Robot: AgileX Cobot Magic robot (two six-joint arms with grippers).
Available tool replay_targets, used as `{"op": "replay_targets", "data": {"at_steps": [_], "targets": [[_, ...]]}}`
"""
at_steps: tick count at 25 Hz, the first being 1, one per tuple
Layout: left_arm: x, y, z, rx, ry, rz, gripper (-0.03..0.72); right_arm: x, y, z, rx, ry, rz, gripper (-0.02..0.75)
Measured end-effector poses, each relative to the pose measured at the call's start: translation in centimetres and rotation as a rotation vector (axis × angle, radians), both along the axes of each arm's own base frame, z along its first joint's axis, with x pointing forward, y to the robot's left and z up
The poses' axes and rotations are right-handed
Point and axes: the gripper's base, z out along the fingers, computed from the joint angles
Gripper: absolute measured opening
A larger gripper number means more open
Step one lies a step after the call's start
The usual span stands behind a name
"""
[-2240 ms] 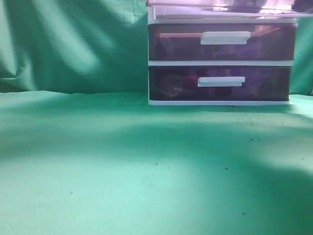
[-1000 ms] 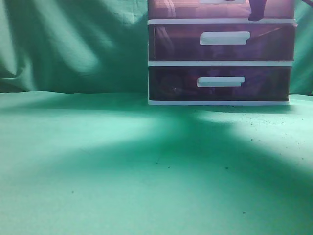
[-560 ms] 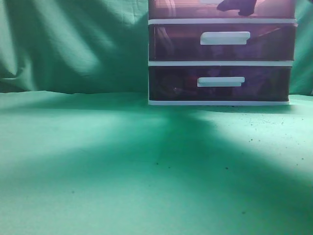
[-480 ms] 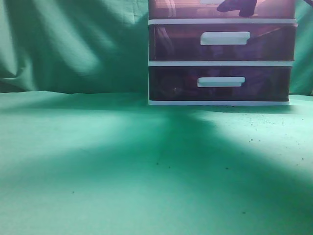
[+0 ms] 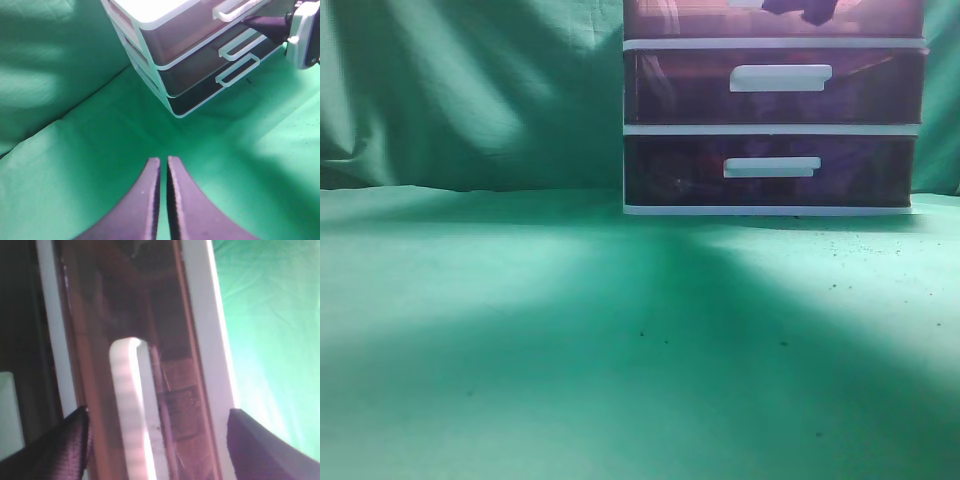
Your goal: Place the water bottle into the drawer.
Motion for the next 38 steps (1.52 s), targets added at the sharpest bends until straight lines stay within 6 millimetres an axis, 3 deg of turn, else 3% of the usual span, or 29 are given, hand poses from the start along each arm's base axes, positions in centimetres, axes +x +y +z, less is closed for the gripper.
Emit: {"op": "replay_targets", "data": {"at_steps": [11, 19, 22, 25, 28, 31, 34, 38], "targets": [[0.0, 0.0, 0.0, -0.002, 0.001, 0.001, 0.000, -1.8, 0.7, 1.4, 0.039, 0.138, -0.051, 0.522], [-0.2, 0.0, 0.1, -0.014, 0.008, -0.005, 0.000, -4.4, 2.9, 3.2, 0.044, 0.215, -0.043, 0.522], [-1.2, 0.4, 0.8, -0.039, -0.003, -0.015, 0.000, -6.6, 3.6, 5.3, 0.077, 0.250, -0.053, 0.331], [-3.7, 1.5, 2.5, -0.093, -0.047, -0.033, 0.000, -9.7, 3.3, 8.1, 0.117, 0.282, -0.080, 0.088], [-7.8, 3.7, 4.8, -0.160, -0.123, -0.052, 0.000, -13.4, 2.5, 10.8, 0.223, 0.359, -0.133, 0.000], [-12.5, 6.0, 6.5, -0.232, -0.185, -0.083, 0.000, -17.3, 0.9, 12.9, 0.426, 0.482, -0.213, 0.000], [-16.8, 8.2, 6.6, -0.292, -0.227, -0.109, 0.000, -20.7, -0.3, 14.1, 0.612, 0.616, -0.259, 0.000], [-20.6, 10.3, 3.3, -0.329, -0.194, -0.098, 0.000, -24.6, -1.0, 14.7, 0.748, 0.812, -0.262, 0.000]]}}
